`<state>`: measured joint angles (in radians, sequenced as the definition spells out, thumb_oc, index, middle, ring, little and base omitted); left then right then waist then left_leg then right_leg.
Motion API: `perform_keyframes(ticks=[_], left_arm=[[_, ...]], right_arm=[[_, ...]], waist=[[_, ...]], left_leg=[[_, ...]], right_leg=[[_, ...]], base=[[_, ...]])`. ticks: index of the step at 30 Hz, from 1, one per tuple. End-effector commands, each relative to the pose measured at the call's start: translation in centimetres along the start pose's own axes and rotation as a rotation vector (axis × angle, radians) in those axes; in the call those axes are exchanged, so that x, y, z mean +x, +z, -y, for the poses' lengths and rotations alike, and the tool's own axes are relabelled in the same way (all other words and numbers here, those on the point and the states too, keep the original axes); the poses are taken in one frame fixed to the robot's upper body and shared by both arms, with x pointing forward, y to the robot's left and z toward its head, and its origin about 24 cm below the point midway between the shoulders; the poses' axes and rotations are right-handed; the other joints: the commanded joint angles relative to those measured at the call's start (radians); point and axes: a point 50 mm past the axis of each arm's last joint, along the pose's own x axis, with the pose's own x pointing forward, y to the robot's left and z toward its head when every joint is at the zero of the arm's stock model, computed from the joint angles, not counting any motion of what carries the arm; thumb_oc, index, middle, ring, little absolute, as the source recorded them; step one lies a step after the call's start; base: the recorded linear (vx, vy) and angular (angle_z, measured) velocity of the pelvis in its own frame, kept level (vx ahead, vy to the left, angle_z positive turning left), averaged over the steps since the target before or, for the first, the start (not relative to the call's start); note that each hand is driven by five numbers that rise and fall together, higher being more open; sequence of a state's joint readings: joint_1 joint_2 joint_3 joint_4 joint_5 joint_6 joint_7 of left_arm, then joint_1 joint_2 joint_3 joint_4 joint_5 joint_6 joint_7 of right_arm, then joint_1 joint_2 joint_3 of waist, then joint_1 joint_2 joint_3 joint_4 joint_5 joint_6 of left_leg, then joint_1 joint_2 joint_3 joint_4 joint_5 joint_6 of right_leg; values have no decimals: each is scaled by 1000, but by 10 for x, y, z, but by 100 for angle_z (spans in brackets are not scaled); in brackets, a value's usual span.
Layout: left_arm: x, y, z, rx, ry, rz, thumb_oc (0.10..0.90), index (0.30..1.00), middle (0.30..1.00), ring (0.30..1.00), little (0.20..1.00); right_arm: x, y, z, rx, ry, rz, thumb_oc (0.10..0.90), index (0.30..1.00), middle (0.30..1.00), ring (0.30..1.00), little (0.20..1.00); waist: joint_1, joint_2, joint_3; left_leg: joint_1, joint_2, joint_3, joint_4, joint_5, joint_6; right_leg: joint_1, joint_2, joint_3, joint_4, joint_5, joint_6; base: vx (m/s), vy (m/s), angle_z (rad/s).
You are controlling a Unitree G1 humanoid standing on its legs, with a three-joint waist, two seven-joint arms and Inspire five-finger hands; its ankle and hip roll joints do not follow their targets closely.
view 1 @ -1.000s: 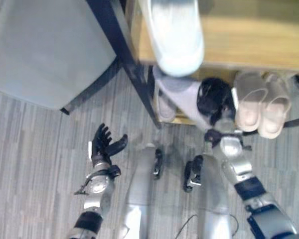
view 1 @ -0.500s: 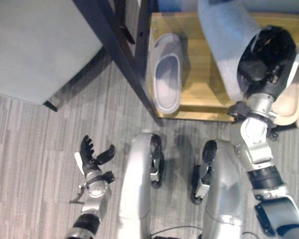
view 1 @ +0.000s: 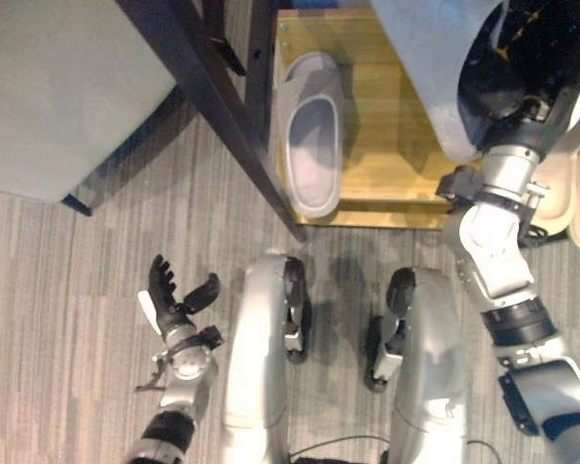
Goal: Arrange the slippers neatly on the shoe rack.
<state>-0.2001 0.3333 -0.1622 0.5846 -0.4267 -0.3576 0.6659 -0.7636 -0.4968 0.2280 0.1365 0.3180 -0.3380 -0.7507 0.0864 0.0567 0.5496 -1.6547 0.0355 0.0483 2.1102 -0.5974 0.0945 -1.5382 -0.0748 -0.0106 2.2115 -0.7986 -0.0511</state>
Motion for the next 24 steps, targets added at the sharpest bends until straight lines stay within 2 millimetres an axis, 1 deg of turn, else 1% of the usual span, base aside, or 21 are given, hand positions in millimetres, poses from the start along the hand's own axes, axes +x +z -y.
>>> perform_keyframes(ticks=[1, 2, 3, 4, 5, 7, 8, 10, 12, 14, 17, 19, 21, 24], left_arm=[[6, 17, -15, -13, 29, 120, 800, 900, 900, 900, 900], [7, 18, -15, -3, 18, 127, 800, 900, 900, 900, 900], [7, 19, -15, -3, 19, 127, 800, 900, 900, 900, 900], [8, 20, -16, 2, 16, 131, 800, 900, 900, 900, 900], [9, 24, -13, 9, -3, 152, 800, 900, 900, 900, 900], [9, 25, -12, 10, -12, 160, 800, 900, 900, 900, 900], [9, 28, -11, 7, -19, 171, 800, 900, 900, 900, 900], [11, 30, -12, 17, -21, 185, 800, 900, 900, 900, 900], [10, 31, -13, 21, -26, 189, 800, 900, 900, 900, 900], [7, 29, -16, 49, -59, 189, 800, 900, 900, 900, 900], [6, 28, -17, 54, -58, 186, 800, 900, 900, 900, 900], [4, 26, -16, 53, -71, 175, 800, 900, 900, 900, 900], [3, 24, -16, 59, -76, 167, 800, 900, 900, 900, 900], [2, 22, -14, 71, -82, 163, 800, 900, 900, 900, 900]], right_arm=[[17, 52, -22, 157, 42, 231, 400, 300, 300, 300, 300], [19, 42, -25, 125, 44, 185, 400, 300, 300, 300, 300], [19, 42, -25, 126, 44, 185, 400, 300, 300, 300, 300], [21, 37, -27, 119, 46, 164, 400, 300, 300, 300, 300], [28, 27, -31, 96, 38, 115, 400, 300, 300, 300, 300], [32, 26, -36, 91, 44, 106, 400, 300, 300, 300, 300], [36, 23, -40, 75, 40, 93, 400, 300, 300, 300, 300], [38, 19, -41, 73, 21, 70, 400, 300, 300, 300, 300], [40, 19, -43, 78, 21, 65, 400, 300, 300, 300, 300], [44, 21, -54, 62, 51, 61, 400, 300, 300, 300, 300], [44, 20, -58, 55, 60, 59, 400, 300, 300, 300, 300], [40, 17, -62, 71, 58, 37, 400, 300, 300, 300, 300], [37, 15, -61, 70, 56, 31, 400, 300, 300, 300, 300], [29, 10, -51, 59, 25, 24, 400, 300, 300, 300, 300]], waist=[[48, -50, -30], [56, -48, -30], [56, -48, -30], [62, -50, -30], [72, -48, -30], [78, -50, -30], [88, -52, -30], [95, -59, -30], [98, -61, -30], [104, -58, -30], [105, -54, -30], [102, -52, -30], [99, -53, -30], [87, -57, -30]], left_leg=[[85, -32, -148, 36, -163, 17], [85, -33, -155, 43, -164, 16], [85, -33, -156, 44, -165, 16], [85, -32, -158, 45, -164, 14], [85, -33, -163, 47, -165, 13], [85, -31, -165, 43, -165, 12], [85, -32, -171, 41, -165, 13], [85, -33, -175, 32, -162, 10], [85, -34, -177, 32, -164, 11], [85, -37, -184, 35, -172, 15], [85, -35, -189, 36, -175, 16], [85, -33, -188, 30, -174, 14], [85, -33, -187, 27, -173, 13], [85, -38, -183, 16, -165, 10]], right_leg=[[-32, 2, 73, -80, 114, -44], [-32, -1, 66, -78, 114, -44], [-32, 0, 66, -78, 114, -44], [-31, -1, 63, -77, 115, -43], [-31, 0, 61, -80, 120, -41], [-31, 0, 60, -84, 124, -41], [-31, 1, 59, -91, 129, -42], [-29, 2, 61, -98, 135, -46], [-31, 2, 63, -100, 137, -48], [-32, 7, 63, -108, 142, -51], [-32, 8, 59, -111, 144, -51], [-32, 9, 55, -119, 152, -52], [-32, 11, 57, -122, 154, -53], [-32, 15, 59, -134, 161, -59]], base=[[-48, 39, -2], [-47, 40, -2], [0, 0, 0], [0, 0, 0], [-53, 17, -3], [-49, 10, -11], [-50, -8, -16], [-58, -20, -8], [-40, -1, 1], [-60, 28, -1], [-27, 18, -3], [-45, 10, -3], [-32, -3, -6], [-28, -6, -8]])
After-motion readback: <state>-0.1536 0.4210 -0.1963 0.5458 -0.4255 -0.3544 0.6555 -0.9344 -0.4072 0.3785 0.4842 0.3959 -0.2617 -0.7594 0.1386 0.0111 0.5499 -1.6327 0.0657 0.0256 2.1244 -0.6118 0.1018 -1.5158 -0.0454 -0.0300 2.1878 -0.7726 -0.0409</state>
